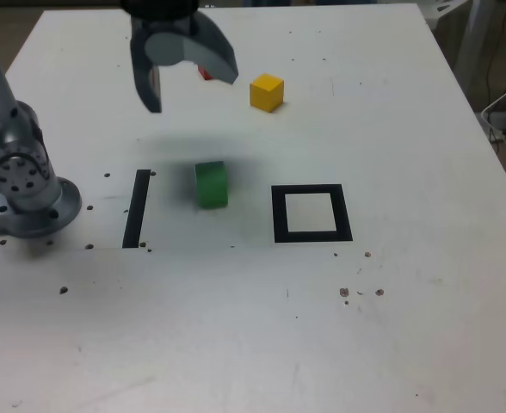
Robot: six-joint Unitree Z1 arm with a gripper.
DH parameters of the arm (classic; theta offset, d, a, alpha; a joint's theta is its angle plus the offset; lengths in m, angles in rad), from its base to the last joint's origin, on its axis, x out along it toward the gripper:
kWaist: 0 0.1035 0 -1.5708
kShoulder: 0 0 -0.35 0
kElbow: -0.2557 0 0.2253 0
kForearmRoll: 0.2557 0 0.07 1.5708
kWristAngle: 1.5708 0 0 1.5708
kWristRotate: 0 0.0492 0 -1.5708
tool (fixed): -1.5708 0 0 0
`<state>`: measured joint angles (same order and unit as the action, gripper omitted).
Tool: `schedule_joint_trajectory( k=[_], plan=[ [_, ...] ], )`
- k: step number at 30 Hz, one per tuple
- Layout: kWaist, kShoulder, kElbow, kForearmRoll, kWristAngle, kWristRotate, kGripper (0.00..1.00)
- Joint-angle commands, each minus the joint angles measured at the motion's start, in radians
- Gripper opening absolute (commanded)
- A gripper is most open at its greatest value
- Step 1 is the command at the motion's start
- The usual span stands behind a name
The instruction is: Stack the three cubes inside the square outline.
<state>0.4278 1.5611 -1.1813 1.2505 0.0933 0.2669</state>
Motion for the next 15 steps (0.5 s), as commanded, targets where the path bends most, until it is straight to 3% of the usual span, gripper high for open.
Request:
schedule_joint_trajectory(
  k=[1, 15],
  plan=[
    [0.062, 0.027, -0.036, 0.012, -0.006, 0.028, 1.0],
    [0.413, 0.246, -0.309, 0.072, -0.011, 0.169, 1.0]
  ],
)
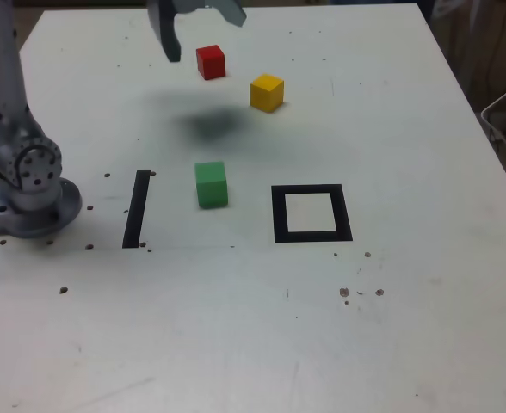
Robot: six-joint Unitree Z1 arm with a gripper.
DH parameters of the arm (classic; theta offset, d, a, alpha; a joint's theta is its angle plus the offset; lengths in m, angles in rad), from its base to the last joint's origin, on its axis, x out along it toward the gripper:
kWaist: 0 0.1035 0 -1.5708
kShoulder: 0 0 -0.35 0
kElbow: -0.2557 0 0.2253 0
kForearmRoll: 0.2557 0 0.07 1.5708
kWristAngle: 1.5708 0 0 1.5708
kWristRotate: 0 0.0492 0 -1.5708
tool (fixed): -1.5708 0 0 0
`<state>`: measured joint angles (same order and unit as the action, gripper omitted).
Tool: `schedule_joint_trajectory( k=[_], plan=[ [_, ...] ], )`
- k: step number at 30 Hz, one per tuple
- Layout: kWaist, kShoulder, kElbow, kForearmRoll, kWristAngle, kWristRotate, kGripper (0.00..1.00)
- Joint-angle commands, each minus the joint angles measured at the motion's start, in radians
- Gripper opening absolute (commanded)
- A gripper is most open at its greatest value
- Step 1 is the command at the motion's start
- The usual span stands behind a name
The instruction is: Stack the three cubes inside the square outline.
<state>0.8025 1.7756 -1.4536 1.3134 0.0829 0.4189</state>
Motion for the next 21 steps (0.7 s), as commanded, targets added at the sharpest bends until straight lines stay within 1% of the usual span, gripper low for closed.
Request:
schedule_joint_trajectory(
  k=[1, 4, 8, 17, 21],
  plan=[
    [0.059, 0.046, -0.053, 0.014, 0.0, 0.025, 1.0],
    [0.107, 0.091, -0.103, 0.03, 0.01, 0.04, 1.0],
    [0.141, 0.153, -0.172, 0.05, 0.031, 0.047, 1.0],
    [0.168, 0.299, -0.323, 0.064, 0.06, 0.062, 1.0],
    [0.172, 0.345, -0.355, 0.063, 0.085, 0.063, 1.0]
  ],
)
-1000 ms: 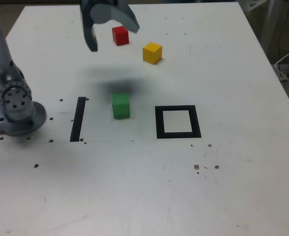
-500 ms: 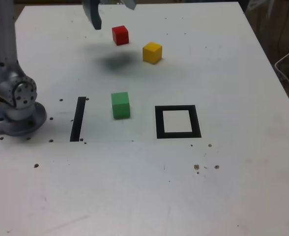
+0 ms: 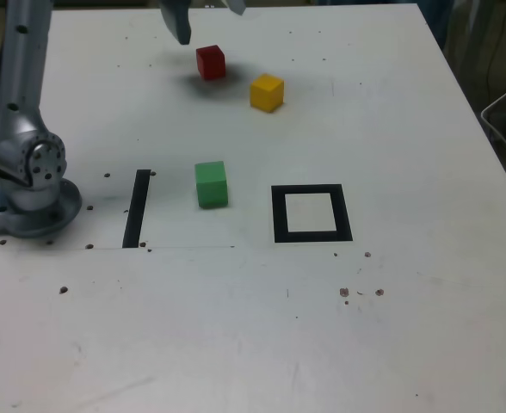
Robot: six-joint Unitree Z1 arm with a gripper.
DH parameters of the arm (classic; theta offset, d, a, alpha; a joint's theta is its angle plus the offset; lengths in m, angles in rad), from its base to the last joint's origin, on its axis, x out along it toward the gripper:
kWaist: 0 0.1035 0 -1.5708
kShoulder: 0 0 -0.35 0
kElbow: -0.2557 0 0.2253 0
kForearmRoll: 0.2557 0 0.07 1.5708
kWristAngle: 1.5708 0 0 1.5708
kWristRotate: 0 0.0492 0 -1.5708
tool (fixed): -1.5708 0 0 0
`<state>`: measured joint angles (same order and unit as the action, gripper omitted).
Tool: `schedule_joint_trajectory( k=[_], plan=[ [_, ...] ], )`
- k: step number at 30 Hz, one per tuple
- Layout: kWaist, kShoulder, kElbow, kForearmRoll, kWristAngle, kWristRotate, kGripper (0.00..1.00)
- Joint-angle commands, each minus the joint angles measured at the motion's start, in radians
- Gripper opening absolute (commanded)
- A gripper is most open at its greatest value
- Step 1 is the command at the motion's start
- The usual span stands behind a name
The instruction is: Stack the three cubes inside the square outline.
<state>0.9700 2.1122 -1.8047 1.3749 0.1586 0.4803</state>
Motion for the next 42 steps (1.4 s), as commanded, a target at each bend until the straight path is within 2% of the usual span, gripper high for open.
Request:
schedule_joint_trajectory(
  k=[1, 5, 14, 27, 42],
  plan=[
    [0.007, 0.014, -0.003, -0.001, 0.018, 0.001, 1.0],
    [0.016, 0.028, 0.004, -0.009, 0.044, 0.001, 0.99],
    [0.016, 0.061, 0.011, -0.021, 0.057, 0.002, 0.99],
    [-0.004, 0.122, -0.015, -0.045, 0.01, 0.011, 0.95],
    [-0.008, 0.132, 0.005, -0.056, 0.009, 0.014, 0.84]
  ],
)
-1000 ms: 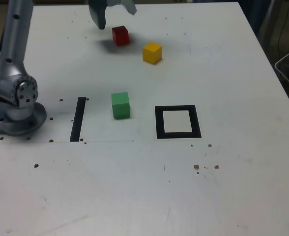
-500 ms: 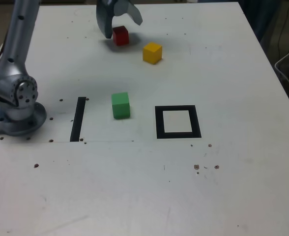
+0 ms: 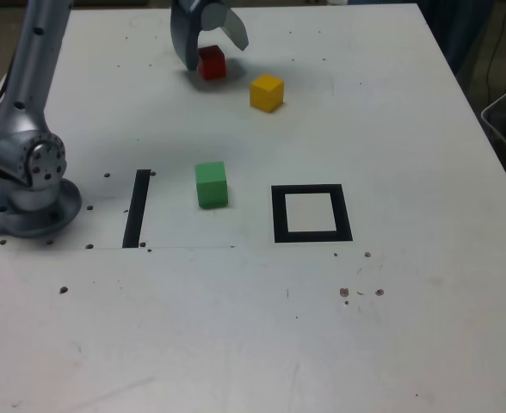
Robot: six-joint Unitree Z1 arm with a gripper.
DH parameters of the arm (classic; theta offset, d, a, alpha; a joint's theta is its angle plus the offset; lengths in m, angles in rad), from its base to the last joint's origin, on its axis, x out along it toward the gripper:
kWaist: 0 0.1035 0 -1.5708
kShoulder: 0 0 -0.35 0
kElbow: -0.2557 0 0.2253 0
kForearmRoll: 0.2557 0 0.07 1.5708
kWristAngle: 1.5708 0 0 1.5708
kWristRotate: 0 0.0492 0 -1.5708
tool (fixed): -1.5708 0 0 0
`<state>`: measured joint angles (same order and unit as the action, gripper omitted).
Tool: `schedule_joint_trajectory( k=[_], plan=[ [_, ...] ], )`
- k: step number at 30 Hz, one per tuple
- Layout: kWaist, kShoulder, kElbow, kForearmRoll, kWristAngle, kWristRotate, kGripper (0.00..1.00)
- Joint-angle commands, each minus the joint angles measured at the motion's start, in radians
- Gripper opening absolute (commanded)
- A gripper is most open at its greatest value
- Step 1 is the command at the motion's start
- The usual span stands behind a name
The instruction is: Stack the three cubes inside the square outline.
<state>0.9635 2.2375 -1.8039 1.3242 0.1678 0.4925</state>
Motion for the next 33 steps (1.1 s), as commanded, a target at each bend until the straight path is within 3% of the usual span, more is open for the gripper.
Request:
schedule_joint_trajectory(
  k=[1, 6, 18, 33],
  plan=[
    [-0.002, 0.007, 0.007, -0.01, 0.0, 0.001, 0.83],
    [-0.002, 0.007, 0.011, -0.022, -0.001, 0.001, 0.76],
    [-0.002, 0.005, 0.019, -0.061, -0.002, 0.001, 0.47],
    [-0.003, -0.001, 0.035, -0.073, -0.026, 0.02, 0.34]
  ],
)
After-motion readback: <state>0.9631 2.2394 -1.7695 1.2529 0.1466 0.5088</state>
